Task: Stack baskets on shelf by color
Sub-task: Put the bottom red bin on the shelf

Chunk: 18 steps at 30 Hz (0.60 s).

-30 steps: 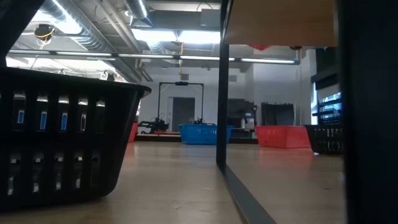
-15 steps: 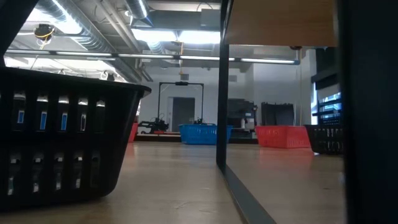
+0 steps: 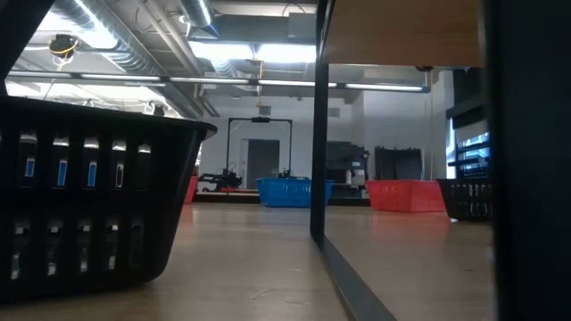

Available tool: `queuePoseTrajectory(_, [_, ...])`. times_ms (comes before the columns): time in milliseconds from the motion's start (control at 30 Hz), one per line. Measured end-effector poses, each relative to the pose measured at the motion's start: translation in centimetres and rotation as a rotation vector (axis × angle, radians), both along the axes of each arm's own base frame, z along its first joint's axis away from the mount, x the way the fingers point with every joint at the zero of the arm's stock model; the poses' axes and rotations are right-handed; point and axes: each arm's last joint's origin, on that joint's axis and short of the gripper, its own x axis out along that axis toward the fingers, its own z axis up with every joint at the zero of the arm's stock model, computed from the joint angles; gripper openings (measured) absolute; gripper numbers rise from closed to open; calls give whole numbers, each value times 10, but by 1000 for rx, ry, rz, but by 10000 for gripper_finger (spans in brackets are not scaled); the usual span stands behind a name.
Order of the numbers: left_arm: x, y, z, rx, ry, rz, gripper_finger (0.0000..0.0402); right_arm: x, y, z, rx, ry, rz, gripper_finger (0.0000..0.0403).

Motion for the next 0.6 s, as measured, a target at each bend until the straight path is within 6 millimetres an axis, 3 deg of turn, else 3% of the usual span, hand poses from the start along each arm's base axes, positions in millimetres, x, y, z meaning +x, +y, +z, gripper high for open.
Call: queuePoseTrajectory(600, [-3, -13, 3, 51, 10, -8, 0, 7, -24, -2, 87, 33, -69, 97])
